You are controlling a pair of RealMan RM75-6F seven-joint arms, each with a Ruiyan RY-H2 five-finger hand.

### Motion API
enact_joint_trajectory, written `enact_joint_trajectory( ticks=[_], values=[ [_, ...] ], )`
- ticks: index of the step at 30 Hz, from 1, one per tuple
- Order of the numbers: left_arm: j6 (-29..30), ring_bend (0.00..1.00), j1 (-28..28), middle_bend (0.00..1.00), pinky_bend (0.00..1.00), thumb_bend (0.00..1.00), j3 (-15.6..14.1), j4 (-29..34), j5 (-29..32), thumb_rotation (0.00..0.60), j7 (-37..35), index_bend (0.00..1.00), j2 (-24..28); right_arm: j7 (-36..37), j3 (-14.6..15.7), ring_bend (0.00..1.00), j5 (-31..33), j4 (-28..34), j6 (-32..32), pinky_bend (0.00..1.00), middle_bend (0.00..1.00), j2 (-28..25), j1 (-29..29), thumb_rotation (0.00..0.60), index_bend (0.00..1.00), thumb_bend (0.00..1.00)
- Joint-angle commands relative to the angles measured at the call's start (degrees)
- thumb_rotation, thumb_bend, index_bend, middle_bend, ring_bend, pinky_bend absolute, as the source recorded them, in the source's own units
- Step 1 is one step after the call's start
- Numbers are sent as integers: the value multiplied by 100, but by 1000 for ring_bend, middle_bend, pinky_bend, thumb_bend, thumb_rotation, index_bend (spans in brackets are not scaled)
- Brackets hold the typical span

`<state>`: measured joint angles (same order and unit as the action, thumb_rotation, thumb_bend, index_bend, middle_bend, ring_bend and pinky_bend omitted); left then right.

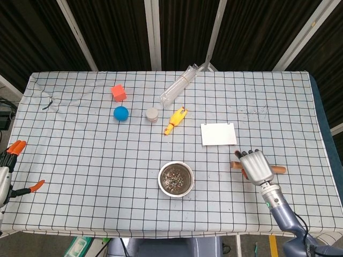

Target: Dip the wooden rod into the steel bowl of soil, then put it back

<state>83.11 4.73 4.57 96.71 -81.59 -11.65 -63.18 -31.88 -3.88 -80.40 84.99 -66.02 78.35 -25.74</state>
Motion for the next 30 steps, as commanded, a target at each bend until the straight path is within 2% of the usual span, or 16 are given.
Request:
enact_joint_trajectory(
  ticks=[1, 5, 8, 14, 20, 23, 28, 30],
  values=[
    [7, 0, -4, 0, 0, 50, -3, 4, -6, 600, -2, 0, 1, -58, 7, 562, -5, 34, -58, 601, 547, -36, 30, 600, 328, 320],
    [27, 0, -10, 0, 0, 50, -6, 5, -22, 600, -5, 0, 0, -67, 17, 562, 2, 107, -152, 601, 539, -83, 88, 600, 262, 302],
    [46, 0, -15, 0, 0, 50, -12, 3, -45, 600, -3, 0, -4, -66, 17, 562, -55, 171, -269, 601, 539, -113, 126, 600, 248, 264],
    [79, 0, -26, 0, 0, 50, -18, -3, -66, 600, 14, 0, -15, -142, 35, 562, -195, 336, -554, 601, 533, -221, 237, 600, 162, 261],
    [122, 0, -38, 0, 0, 50, -18, -16, -89, 600, 25, 0, -27, -60, 51, 549, -394, 613, -996, 579, 519, -400, 442, 600, 159, 259],
    [167, 0, -50, 0, 0, 50, -9, -67, -96, 600, 54, 0, -43, 281, 47, 438, -561, 738, -1469, 451, 416, -603, 683, 600, 125, 257],
    [245, 0, -84, 0, 0, 50, -21, -188, -118, 600, 185, 0, -71, 1286, 122, 65, -749, 725, -2228, 82, 112, -968, 1193, 600, 0, 257],
    [316, 0, -100, 0, 0, 50, -25, -236, -162, 600, 303, 0, -79, 1672, 165, 5, -832, 646, -2449, 14, 27, -1087, 1360, 600, 0, 257]
  ],
)
